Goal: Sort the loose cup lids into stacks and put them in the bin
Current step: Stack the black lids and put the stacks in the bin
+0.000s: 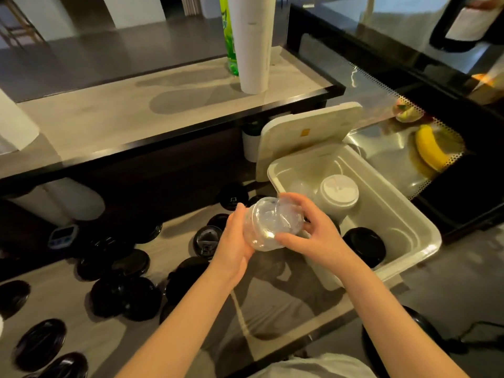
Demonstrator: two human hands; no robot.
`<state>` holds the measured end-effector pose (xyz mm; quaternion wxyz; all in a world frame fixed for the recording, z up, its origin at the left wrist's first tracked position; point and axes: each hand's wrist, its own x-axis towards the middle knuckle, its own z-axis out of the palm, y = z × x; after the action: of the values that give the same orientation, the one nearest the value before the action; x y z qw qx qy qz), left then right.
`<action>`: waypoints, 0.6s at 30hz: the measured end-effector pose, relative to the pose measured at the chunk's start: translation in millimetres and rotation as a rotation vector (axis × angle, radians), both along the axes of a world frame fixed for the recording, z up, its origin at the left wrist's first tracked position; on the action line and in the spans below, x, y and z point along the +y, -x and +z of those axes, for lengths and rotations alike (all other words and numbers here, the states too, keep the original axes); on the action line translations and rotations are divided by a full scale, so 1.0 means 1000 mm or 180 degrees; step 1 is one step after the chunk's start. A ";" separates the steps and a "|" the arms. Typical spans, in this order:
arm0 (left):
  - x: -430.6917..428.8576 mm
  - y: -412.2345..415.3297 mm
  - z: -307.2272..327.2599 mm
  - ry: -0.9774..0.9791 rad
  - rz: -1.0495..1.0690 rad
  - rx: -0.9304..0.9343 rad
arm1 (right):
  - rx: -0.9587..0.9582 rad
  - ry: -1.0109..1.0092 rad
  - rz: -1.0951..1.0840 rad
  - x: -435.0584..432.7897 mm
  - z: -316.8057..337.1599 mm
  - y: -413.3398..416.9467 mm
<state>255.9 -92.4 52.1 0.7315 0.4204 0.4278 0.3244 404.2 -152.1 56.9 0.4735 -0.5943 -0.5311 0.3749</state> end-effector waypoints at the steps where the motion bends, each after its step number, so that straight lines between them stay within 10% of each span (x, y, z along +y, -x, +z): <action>1: 0.000 -0.005 0.000 -0.0037 0.0007 -0.0029 | -0.0140 -0.0016 0.0037 -0.001 0.001 -0.005; 8: -0.003 -0.042 0.004 -0.0283 0.0183 -0.0007 | -0.1618 -0.0370 0.0133 0.003 0.011 -0.036; 18: 0.032 -0.110 0.010 -0.0909 0.0075 0.0605 | -0.1663 -0.0340 0.0080 0.040 0.013 -0.097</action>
<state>366.3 -60.8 61.7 0.6167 0.5438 0.4495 0.3493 501.1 -112.3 69.8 0.3462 -0.6385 -0.6617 0.1861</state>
